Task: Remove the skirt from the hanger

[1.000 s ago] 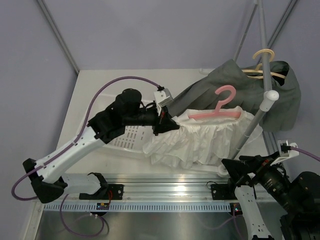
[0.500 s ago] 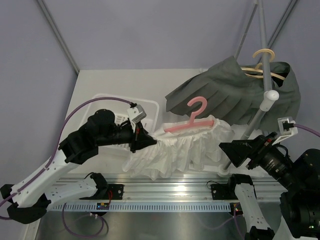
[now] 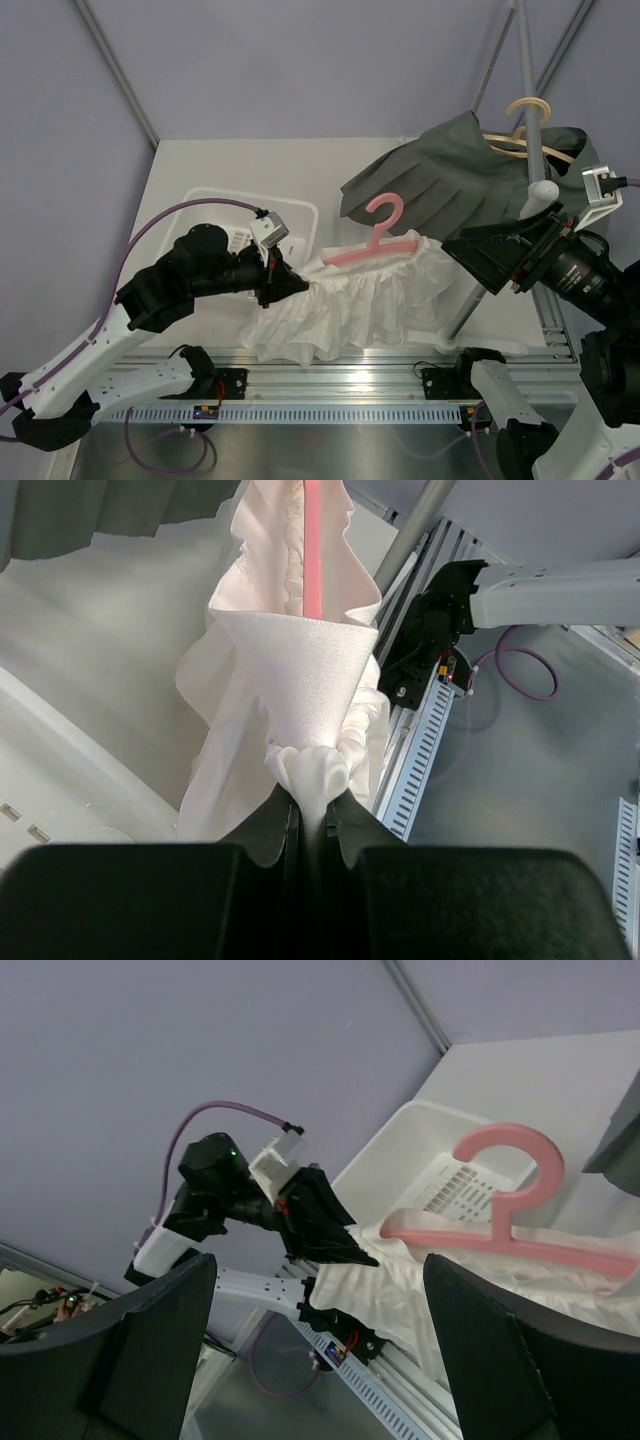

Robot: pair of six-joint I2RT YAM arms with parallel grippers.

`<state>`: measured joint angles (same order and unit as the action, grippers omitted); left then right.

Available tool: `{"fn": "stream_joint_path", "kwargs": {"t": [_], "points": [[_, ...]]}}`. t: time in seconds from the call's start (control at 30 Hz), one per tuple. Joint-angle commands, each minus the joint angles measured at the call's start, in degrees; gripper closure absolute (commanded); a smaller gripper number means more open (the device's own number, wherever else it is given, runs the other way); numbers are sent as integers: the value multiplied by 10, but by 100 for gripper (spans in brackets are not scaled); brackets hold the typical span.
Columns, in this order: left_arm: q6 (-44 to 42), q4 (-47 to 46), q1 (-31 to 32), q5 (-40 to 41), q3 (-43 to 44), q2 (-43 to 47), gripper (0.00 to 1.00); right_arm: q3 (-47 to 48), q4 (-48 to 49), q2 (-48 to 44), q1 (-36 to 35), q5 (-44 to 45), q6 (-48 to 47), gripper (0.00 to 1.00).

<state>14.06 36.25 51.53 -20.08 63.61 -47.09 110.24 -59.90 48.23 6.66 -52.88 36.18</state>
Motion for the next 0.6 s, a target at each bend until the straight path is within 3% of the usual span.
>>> {"fn": "stream_joint_path", "kwargs": {"t": [0.0,0.17,0.23,0.27,0.3,0.47,0.57], "points": [[12,-78,-1,19,-2,-10,100,50,72,41,-3,-63,63,6],[18,-91,0,28,-1,-28,100,128,206,83,-10,-98,178,1],[19,-92,-1,42,3,-28,100,122,304,100,-10,-112,295,1],[19,-92,-1,54,4,-28,100,117,396,106,-10,-115,329,1],[20,-93,0,57,8,-28,100,126,413,129,-10,-114,345,1],[15,-67,-1,88,33,-37,100,212,343,201,-38,-78,294,1],[9,-62,-3,91,41,-42,100,298,223,265,-179,-2,194,1]]}}
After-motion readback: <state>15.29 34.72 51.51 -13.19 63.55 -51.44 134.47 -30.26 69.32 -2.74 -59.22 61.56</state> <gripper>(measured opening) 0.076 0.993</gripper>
